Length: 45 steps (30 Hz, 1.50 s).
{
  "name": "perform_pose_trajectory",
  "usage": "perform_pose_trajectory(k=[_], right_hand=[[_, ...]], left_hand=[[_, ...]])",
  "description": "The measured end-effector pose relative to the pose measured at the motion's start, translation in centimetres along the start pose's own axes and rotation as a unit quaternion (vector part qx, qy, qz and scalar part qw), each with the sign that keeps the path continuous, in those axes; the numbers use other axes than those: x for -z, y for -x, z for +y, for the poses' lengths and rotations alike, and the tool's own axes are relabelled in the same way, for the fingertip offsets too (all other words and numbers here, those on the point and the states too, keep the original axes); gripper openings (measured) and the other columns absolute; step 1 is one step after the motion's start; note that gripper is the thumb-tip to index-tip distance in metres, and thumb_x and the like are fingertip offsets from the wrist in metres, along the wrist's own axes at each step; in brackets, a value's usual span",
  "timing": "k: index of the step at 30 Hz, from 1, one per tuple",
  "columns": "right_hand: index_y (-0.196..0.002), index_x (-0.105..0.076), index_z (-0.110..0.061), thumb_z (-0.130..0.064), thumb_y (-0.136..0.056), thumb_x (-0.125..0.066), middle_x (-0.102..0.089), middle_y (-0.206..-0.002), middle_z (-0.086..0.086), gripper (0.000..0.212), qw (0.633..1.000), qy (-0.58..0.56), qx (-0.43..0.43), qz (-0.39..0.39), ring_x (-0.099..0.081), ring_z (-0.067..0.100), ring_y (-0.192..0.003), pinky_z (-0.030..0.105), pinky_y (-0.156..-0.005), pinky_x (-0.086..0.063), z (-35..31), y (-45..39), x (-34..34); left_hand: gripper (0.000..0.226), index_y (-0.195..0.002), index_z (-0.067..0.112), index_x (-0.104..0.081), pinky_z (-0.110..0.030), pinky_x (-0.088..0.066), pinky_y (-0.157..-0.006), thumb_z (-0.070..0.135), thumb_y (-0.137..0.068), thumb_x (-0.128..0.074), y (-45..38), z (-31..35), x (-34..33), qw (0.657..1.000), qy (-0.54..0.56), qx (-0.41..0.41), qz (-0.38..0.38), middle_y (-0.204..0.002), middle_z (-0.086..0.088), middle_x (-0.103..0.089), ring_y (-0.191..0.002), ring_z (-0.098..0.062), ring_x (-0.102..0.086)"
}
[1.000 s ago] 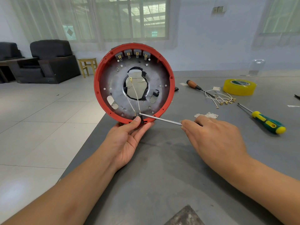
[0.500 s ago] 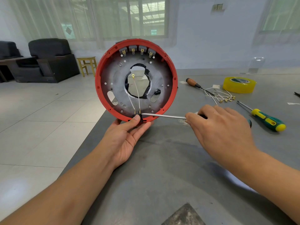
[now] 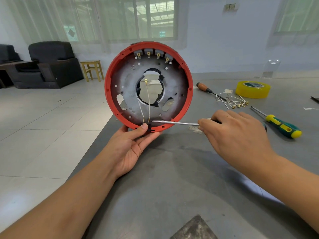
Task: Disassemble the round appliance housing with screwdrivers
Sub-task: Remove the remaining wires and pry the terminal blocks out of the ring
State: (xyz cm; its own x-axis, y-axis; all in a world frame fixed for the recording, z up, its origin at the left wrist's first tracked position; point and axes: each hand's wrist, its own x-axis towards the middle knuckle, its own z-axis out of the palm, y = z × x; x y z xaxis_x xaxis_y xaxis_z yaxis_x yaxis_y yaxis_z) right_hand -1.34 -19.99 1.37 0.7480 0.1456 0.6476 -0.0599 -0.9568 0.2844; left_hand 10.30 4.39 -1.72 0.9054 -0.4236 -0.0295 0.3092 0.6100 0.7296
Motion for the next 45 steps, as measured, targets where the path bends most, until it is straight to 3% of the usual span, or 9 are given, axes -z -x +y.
perform_pose_trajectory(k=[6,19,25,45], right_hand=[[-0.093,-0.071,-0.023,-0.032,-0.099,-0.062,-0.062,-0.078,0.006,0.015,1.000,0.008,0.011,-0.005,-0.056,0.033,-0.064,0.031,-0.058,-0.026,0.2,-0.2,0.2],[-0.094,-0.069,-0.026,-0.029,-0.094,-0.071,-0.059,-0.075,0.003,0.004,0.999,0.006,0.000,-0.039,-0.054,0.028,-0.060,0.028,-0.054,-0.029,-0.4,0.1,-0.1],[-0.087,-0.067,-0.024,-0.022,-0.086,-0.080,-0.059,-0.071,0.003,0.013,0.999,0.011,-0.009,-0.050,-0.054,0.030,-0.055,0.027,-0.053,-0.024,-1.1,0.1,0.2],[-0.092,-0.066,-0.027,-0.026,-0.092,-0.075,-0.059,-0.073,0.001,0.009,0.998,0.020,-0.005,-0.065,-0.055,0.026,-0.057,0.028,-0.052,-0.026,-1.4,0.2,0.7]], left_hand=[[0.068,-0.146,0.002,-0.051,-0.038,-0.066,-0.079,-0.003,-0.081,-0.069,0.0,0.1,-0.1,1.000,-0.008,0.002,-0.002,-0.124,-0.024,-0.074,-0.111,-0.044,-0.074],[0.068,-0.147,0.002,-0.050,-0.039,-0.066,-0.078,-0.003,-0.082,-0.068,0.1,0.1,-0.2,1.000,0.004,-0.003,0.003,-0.125,-0.027,-0.073,-0.112,-0.047,-0.073],[0.062,-0.142,-0.006,-0.054,-0.036,-0.065,-0.081,-0.001,-0.082,-0.068,0.3,0.1,-0.4,1.000,0.018,-0.010,0.008,-0.131,-0.024,-0.071,-0.117,-0.045,-0.071],[0.066,-0.144,-0.005,-0.053,-0.035,-0.066,-0.077,-0.002,-0.079,-0.069,0.5,-0.1,-0.7,0.999,0.031,-0.026,0.026,-0.130,-0.023,-0.072,-0.113,-0.046,-0.072]])
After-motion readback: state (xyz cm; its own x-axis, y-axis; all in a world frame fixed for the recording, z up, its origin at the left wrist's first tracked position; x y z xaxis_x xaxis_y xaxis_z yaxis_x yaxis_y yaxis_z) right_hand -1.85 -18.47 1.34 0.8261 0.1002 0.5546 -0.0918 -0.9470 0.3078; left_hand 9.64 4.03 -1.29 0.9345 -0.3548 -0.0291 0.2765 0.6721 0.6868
